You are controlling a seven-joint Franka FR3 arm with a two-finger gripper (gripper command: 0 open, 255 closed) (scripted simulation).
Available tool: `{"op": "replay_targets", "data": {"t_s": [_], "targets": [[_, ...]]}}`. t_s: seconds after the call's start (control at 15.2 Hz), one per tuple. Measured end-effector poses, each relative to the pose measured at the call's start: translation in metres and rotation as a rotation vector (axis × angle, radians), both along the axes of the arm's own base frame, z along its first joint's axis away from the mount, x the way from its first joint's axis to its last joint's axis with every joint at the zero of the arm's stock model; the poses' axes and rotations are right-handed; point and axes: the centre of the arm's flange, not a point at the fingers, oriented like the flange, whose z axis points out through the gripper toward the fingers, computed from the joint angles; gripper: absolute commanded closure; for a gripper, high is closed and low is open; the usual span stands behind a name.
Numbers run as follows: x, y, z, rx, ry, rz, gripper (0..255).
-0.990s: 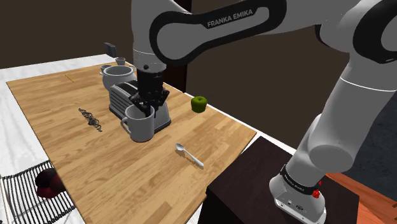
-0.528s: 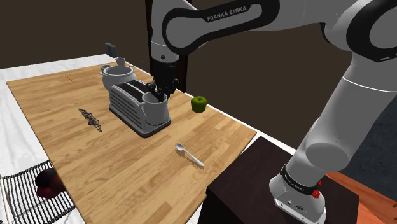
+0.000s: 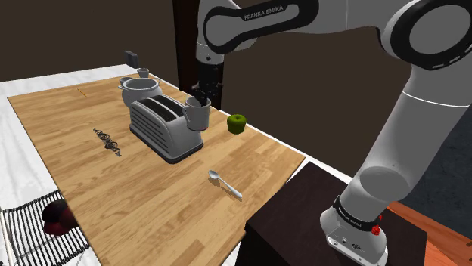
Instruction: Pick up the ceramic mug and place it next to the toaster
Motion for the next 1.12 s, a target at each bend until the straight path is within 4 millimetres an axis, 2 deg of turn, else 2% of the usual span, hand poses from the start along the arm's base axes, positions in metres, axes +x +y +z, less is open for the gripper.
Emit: {"op": "replay_targets", "data": {"t_s": [0.53,0.73,0.86,1.12], "targets": [[0.056,-0.094,0.0,0.0,0.0,0.0,255],[0.07,-0.127,-0.001,0.0,0.0,0.0,255],[0.088,-0.15,-0.002,0.0,0.0,0.001,255],[0.095,-0.166,-0.018,0.0,0.0,0.001,255]]}}
